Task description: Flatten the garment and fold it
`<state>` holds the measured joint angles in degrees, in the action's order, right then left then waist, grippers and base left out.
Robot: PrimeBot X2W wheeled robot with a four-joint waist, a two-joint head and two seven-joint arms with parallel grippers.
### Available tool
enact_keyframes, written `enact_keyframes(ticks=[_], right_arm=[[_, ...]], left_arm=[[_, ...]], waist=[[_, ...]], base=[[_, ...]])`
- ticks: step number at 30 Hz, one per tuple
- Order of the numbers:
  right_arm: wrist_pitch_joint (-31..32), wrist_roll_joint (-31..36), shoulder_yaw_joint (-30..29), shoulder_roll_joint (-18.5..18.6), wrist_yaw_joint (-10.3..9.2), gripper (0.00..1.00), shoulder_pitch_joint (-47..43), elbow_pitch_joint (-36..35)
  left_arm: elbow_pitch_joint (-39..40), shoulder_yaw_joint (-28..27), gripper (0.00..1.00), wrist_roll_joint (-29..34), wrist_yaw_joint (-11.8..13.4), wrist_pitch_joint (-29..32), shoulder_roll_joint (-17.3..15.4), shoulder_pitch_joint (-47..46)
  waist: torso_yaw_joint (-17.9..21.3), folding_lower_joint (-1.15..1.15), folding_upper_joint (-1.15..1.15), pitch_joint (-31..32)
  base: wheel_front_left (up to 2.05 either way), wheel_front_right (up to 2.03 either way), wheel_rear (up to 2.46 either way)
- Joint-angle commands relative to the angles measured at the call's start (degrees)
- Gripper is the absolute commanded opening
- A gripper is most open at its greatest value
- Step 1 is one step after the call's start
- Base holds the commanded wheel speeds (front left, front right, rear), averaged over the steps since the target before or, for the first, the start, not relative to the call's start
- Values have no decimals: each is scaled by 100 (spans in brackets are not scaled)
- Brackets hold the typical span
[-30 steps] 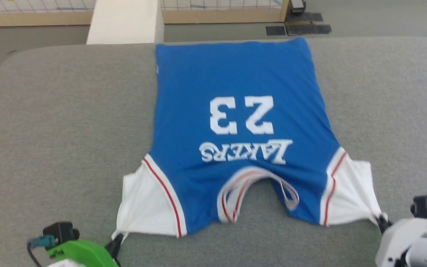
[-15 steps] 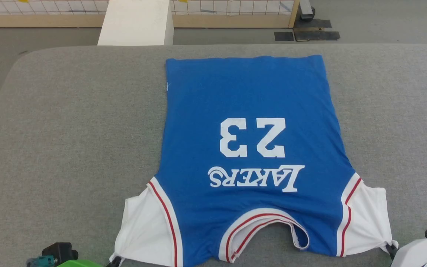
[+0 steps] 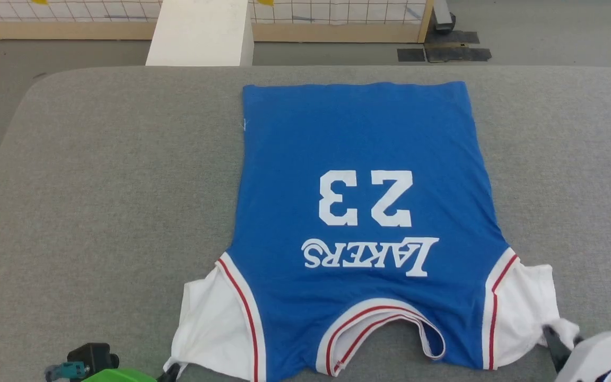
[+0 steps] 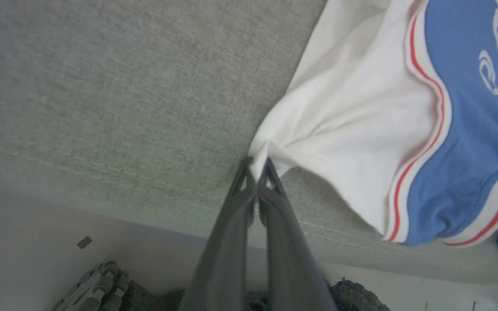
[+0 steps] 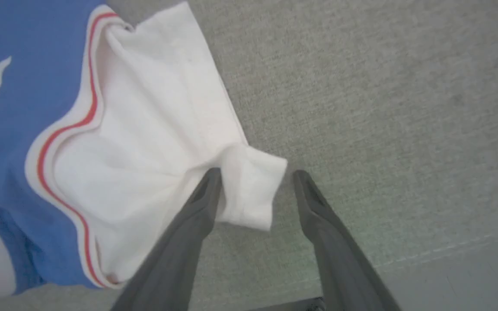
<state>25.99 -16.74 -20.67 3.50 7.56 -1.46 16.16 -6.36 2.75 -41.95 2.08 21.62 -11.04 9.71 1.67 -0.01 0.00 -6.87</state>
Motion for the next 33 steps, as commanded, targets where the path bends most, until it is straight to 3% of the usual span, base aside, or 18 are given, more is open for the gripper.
enact_keyframes(ticks=[1, 8, 13, 17, 26, 33], right_arm=[[-151, -73, 18, -62, -8, 100, 70, -126], [-1236, -133, 137, -62, -8, 100, 1116, -438], [-1890, -62, 92, -62, -8, 100, 2509, 217], [-2038, 80, -11, 89, -8, 100, 3642, 885], [-1536, 671, -236, 648, -8, 100, 5817, 2090], [-617, 1379, -587, 918, -8, 100, 6916, 2765]], left_arm=[[42, 9, 0, -25, 14, 18, -12, 122], [299, -1, 0, -33, 46, 10, -35, 82], [603, 29, 0, -25, 48, 56, -66, -121], [868, 51, 0, -10, 38, 81, -99, -340], [1483, 119, 0, -1, 19, 4, -35, -719], [1739, 74, 0, -40, -15, -139, 4, -870]], waist=[[-1, 1, 0, 1], [-40, 1, 0, -241], [-215, 1, 0, -757], [-409, 1, 0, -1250], [-809, 1, 0, -2459], [-1021, 1, 0, -3134]], base=[[0, 0, 0], [0, 0, 0], [0, 0, 0], [0, 0, 0], [0, 0, 0], [0, 0, 0]])
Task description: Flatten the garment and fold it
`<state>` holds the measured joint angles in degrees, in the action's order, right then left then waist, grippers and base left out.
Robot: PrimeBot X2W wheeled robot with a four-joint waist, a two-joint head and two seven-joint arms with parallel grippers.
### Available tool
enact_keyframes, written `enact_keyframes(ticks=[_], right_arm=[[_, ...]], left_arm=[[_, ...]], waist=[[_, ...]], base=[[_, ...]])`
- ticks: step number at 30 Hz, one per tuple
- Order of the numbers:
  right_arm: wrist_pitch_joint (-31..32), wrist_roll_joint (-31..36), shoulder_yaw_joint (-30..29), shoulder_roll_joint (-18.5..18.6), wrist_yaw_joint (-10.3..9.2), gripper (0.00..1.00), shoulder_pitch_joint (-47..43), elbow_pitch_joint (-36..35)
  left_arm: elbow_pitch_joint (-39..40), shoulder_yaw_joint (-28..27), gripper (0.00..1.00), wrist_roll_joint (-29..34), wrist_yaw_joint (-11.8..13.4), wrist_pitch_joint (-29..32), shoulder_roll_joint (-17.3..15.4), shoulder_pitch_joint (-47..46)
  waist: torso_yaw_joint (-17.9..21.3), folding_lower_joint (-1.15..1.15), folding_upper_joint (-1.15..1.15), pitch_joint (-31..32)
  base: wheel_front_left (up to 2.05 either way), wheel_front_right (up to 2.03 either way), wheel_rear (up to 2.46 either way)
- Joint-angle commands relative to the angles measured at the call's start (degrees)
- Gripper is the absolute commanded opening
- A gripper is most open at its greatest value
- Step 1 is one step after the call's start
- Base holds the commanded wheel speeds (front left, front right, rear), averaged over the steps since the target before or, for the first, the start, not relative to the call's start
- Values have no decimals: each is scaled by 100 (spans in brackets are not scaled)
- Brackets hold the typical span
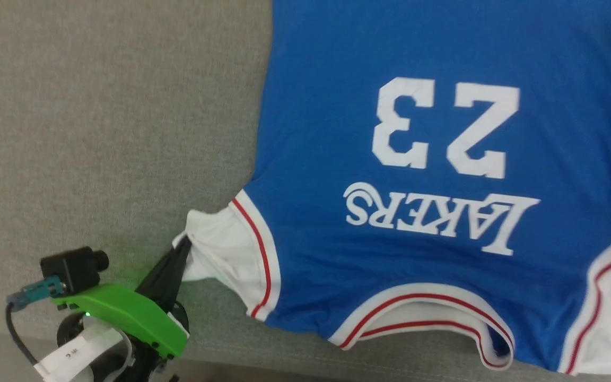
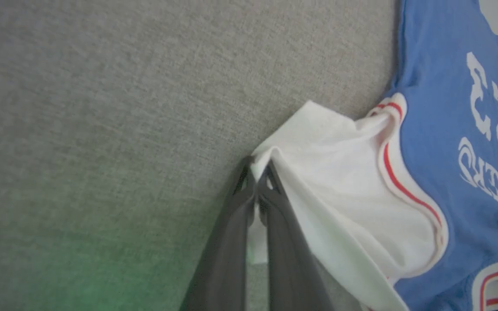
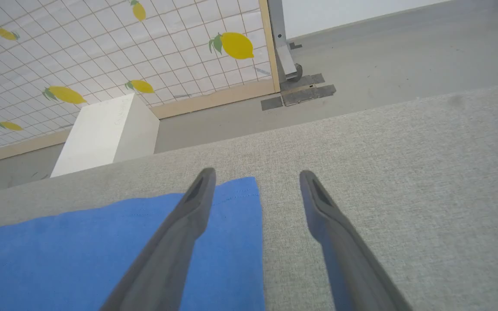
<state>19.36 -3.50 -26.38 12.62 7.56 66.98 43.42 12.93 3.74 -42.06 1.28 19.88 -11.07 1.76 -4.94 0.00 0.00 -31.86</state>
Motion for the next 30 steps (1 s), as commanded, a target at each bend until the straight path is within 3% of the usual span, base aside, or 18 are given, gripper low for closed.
enact_keyframes(ticks=[1, 12, 13, 14, 15, 16, 24, 30], right_arm=[[172, 145, -47, 23, -8, 100, 168, 82], [1552, 1265, -653, -206, -8, 100, 632, -256], [1629, 1311, -654, -187, -8, 96, 659, -269], [1714, 1356, -624, -174, -8, 44, 680, -271], [1770, 1367, -609, -172, -8, 30, 690, -270], [1825, 1401, -563, -158, -8, 0, 687, -275], [1881, 1492, 33, 26, -8, 0, 421, -512], [764, 1088, 627, 301, -8, 0, -150, -777]], left_arm=[[-166, -35, 0, -34, 63, 16, 9, -79], [-155, -64, 0, -92, -16, -156, 35, -120], [-156, -63, 0, -96, -19, -166, 40, -118], [-160, -66, 0, -95, -17, -181, 42, -115], [-162, -69, 0, -93, -17, -190, 39, -111], [-166, -74, 0, -93, -17, -197, 33, -105], [-212, -62, 0, -111, -22, -220, 29, -120], [-391, -1, 0, -75, -56, -284, 41, -130]], waist=[[-378, 0, 0, -705], [-534, 0, 0, -1087], [-544, 0, 0, -1104], [-550, 0, 0, -1117], [-551, 0, 0, -1124], [-550, 0, 0, -1125], [-483, 0, 0, -959], [-416, 0, 0, -536]], base=[[0, 0, 0], [0, 0, 0], [0, 0, 0], [0, 0, 0], [0, 0, 0], [0, 0, 0], [0, 0, 0], [0, 0, 0]])
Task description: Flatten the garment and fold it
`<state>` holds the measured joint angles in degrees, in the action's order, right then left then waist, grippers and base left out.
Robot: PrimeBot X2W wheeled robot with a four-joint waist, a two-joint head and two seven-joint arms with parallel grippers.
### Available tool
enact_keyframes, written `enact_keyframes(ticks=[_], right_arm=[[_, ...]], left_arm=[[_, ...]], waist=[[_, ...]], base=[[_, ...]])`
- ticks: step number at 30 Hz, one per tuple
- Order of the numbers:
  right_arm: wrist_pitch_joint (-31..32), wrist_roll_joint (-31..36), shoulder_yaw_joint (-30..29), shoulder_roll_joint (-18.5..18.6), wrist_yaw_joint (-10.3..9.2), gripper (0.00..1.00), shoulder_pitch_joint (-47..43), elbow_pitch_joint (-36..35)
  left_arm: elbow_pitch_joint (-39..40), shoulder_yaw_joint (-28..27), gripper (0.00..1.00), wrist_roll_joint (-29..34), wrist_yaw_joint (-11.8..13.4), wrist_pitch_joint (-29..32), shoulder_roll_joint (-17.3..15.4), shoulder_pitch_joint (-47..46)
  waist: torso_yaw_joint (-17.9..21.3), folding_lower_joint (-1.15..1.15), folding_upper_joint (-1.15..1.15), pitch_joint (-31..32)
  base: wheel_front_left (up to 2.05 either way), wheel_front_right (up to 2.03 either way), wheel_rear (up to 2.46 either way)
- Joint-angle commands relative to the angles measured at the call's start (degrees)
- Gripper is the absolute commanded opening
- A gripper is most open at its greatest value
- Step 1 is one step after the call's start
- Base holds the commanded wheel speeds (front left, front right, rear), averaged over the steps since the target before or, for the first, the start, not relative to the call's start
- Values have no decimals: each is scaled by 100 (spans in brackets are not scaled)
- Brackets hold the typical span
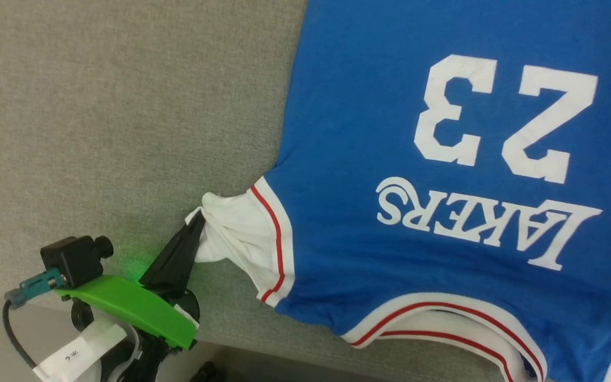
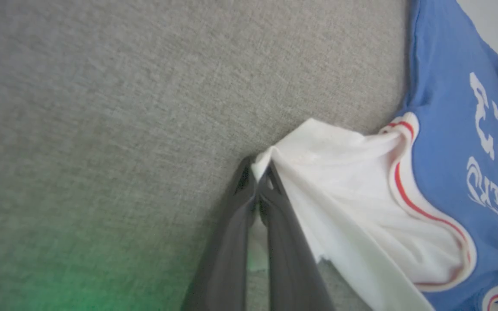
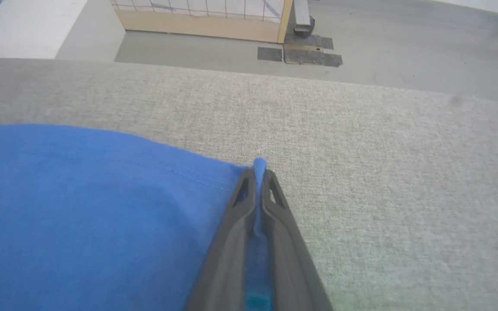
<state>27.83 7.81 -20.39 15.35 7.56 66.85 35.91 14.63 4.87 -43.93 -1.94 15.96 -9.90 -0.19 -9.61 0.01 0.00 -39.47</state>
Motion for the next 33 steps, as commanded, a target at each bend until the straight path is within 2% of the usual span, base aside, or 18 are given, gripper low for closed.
enact_keyframes(ticks=[1, 5, 7, 11, 15, 24, 26, 29, 33], right_arm=[[-351, -135, 111, 68, -8, 0, -328, -98], [-1385, -487, 211, 146, -8, 0, -1275, -386], [-1775, -616, 131, 72, -8, 0, -1838, -568], [-2231, -691, -164, -306, -8, 0, -3081, -1055], [-2348, -687, -414, -651, -8, 0, -4155, -1485], [-2002, -725, -1014, -1186, -8, 0, -5704, -2234], [-1643, -925, -1135, -1239, -8, 0, -6149, -2496], [-1148, -1291, -1134, -1244, -8, 0, -6434, -2366], [-497, -1411, -1011, -1246, -8, 0, -6653, -2046]], left_arm=[[-607, -106, 0, 125, 265, 91, -73, 68], [-796, -63, 0, 173, 270, 61, -78, 145], [-868, -50, 0, 185, 274, 49, -82, 198], [-955, -29, 0, 175, 288, 82, -101, 338], [-954, -15, 0, 192, 357, 144, -128, 477], [-940, -7, 0, 157, 448, 229, -161, 828], [-928, 3, 0, 129, 477, 270, -169, 981], [-900, 14, 0, 104, 493, 290, -162, 1063], [-863, 34, 0, 102, 517, 323, -172, 1099]], waist=[[68, -1, 0, 340], [193, -1, 0, 898], [291, -1, 0, 1170], [532, -1, 0, 1667], [766, -1, 0, 2066], [1160, -1, 0, 2760], [1274, -1, 0, 2993], [1346, -1, 0, 3070], [1398, -1, 0, 3065]], base=[[0, 0, 0], [0, 0, 0], [0, 0, 0], [0, 0, 0], [0, 0, 0], [0, 0, 0], [0, 0, 0], [0, 0, 0], [0, 0, 0]])
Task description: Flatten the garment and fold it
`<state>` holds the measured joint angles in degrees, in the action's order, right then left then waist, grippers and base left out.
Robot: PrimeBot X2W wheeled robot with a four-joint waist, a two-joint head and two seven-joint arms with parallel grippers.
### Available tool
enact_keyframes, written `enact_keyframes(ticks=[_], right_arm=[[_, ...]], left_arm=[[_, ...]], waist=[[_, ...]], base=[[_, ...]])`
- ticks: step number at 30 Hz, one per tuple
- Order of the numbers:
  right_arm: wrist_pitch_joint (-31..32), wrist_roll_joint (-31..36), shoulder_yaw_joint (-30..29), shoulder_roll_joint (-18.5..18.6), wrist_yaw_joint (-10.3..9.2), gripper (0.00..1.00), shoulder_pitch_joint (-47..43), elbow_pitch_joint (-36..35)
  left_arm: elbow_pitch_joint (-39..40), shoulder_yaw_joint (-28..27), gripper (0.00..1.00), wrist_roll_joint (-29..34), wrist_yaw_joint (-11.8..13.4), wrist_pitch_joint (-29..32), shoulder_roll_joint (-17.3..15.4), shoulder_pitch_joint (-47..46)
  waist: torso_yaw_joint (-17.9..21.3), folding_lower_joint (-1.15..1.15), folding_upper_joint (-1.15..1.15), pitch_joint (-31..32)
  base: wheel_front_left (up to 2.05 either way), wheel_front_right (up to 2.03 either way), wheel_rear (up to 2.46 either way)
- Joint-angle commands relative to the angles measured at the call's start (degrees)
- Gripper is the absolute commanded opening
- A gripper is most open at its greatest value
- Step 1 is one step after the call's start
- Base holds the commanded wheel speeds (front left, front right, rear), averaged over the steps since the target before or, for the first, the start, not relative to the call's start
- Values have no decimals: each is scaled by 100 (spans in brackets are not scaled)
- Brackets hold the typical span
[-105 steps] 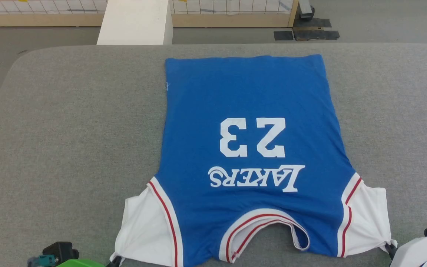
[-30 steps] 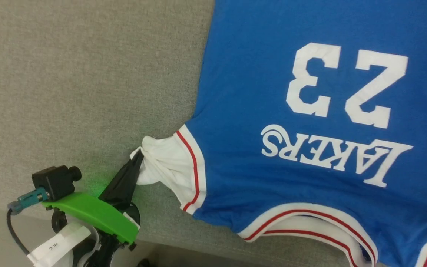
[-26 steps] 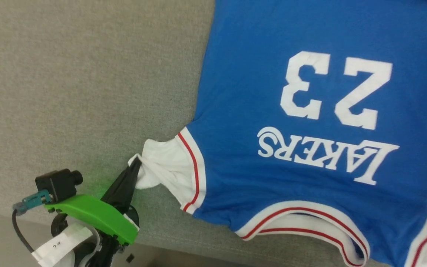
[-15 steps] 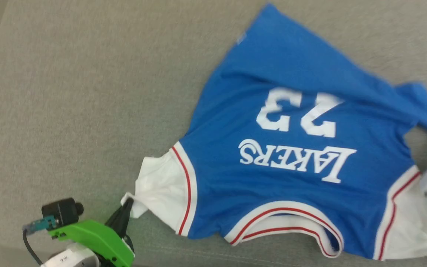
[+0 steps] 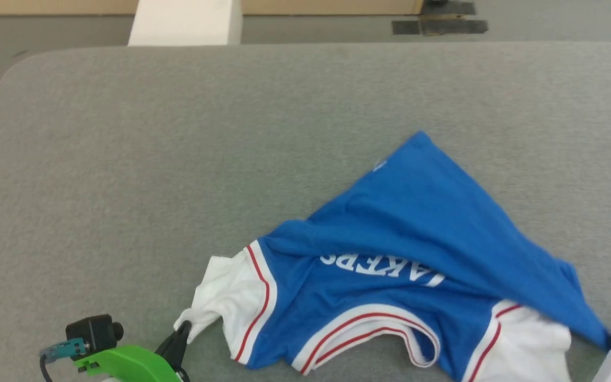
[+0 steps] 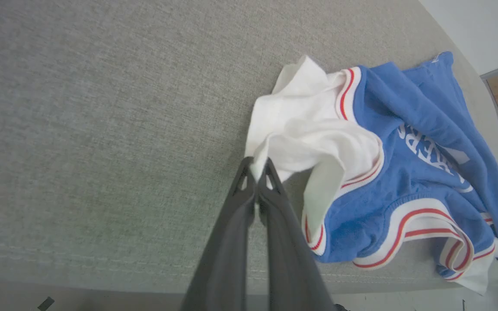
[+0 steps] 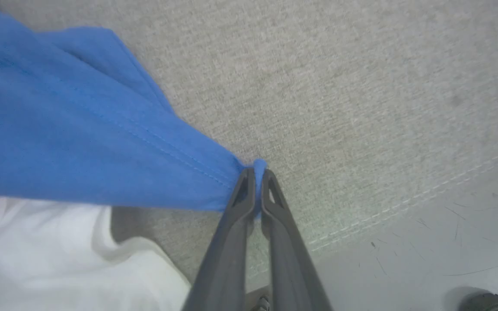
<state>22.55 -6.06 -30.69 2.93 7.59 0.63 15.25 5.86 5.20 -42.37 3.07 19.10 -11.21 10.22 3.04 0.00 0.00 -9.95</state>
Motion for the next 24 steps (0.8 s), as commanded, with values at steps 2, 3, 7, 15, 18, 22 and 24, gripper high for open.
enact_keyframes(ticks=[2, 3, 7, 15, 18, 22, 24], right_arm=[[311, -55, 92, -4, -10, 0, -42, 196], [409, -39, 119, -4, -10, 0, -37, 256], [748, -54, 194, -4, -10, 0, 47, 395], [-57, 29, 216, -4, -10, 100, 330, 14], [-608, 129, 502, -4, -10, 100, 588, -291], [-1248, 141, 1210, 123, -10, 100, 1100, -471], [-1496, 90, 1633, 237, -10, 100, 1399, -395]], left_arm=[[31, 9, 0, -48, 28, 22, -53, 56], [37, 15, 0, -44, 31, 28, -57, 53], [67, 33, 0, -32, 45, 46, -76, 35], [42, 87, 0, -33, 48, 49, -67, 13], [25, 100, 0, -45, 41, 39, -57, 1], [22, 120, 0, -55, 29, 33, -53, -33], [35, 131, 0, -53, 18, 37, -62, -73]], waist=[[146, 0, 0, 89], [146, 0, 0, 83], [136, 0, 0, 45], [62, 0, 0, 74], [40, 0, 0, 88], [11, 0, 0, 51], [-22, 0, 0, -9]], base=[[0, 0, 0], [0, 0, 0], [0, 0, 0], [0, 0, 0], [0, 0, 0], [0, 0, 0], [0, 0, 0]])
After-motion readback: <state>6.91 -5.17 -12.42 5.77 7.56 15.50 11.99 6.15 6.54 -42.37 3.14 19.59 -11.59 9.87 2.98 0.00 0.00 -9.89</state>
